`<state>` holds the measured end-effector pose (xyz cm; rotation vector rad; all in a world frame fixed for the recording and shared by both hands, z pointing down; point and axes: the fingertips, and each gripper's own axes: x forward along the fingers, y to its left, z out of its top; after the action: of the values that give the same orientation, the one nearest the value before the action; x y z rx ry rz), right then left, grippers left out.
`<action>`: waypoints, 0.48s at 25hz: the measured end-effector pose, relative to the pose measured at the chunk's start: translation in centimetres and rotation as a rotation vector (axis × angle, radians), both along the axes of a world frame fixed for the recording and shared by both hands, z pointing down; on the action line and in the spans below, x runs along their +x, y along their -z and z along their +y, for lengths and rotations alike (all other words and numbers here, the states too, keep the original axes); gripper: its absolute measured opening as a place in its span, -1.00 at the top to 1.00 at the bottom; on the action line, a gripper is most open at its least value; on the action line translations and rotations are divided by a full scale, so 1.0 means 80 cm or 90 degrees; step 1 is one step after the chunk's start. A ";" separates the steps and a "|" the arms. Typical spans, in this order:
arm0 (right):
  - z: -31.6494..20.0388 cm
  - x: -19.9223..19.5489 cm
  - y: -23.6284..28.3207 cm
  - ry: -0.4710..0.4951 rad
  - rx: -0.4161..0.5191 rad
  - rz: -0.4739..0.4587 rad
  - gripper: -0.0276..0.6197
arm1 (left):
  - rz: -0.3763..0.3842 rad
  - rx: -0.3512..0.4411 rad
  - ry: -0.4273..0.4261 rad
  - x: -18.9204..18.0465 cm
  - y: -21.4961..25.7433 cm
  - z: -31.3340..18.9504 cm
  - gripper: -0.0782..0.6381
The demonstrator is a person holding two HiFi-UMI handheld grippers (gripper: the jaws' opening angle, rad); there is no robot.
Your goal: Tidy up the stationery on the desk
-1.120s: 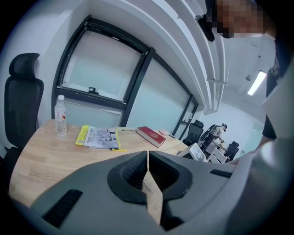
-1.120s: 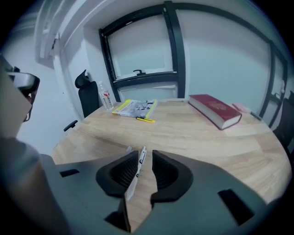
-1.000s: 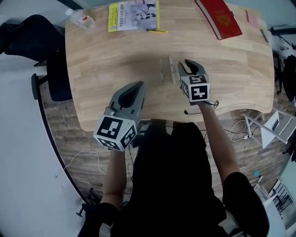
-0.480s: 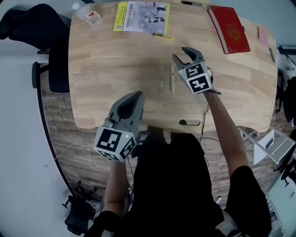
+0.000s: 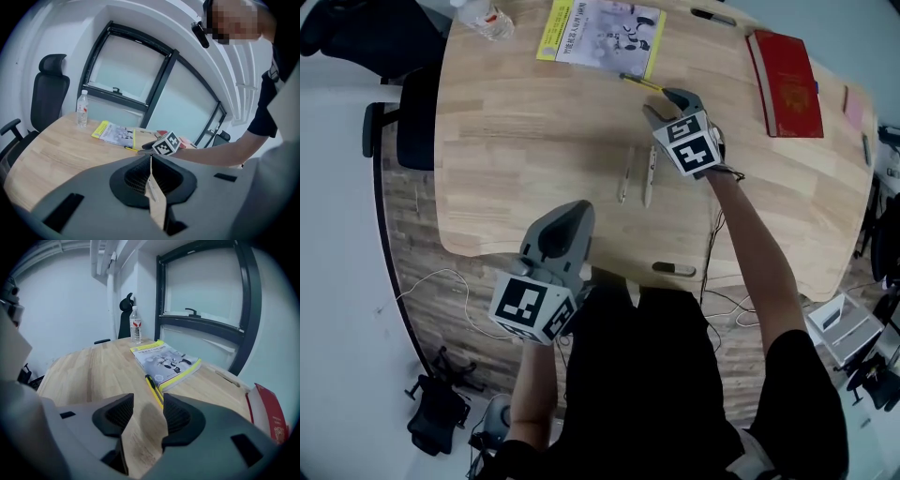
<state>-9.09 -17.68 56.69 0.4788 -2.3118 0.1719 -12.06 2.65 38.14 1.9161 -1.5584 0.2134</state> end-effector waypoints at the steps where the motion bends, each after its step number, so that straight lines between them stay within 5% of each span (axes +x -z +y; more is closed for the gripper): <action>1: -0.006 -0.003 -0.006 0.006 0.000 0.005 0.26 | 0.001 -0.005 0.002 0.001 -0.002 -0.003 0.67; 12: -0.042 -0.028 -0.043 0.022 -0.026 0.009 0.31 | -0.002 -0.038 0.016 0.002 -0.018 -0.018 0.67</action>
<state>-11.30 -21.01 60.10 0.4173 -2.2971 0.1983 -11.91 1.22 39.59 1.8500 -1.5599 0.2483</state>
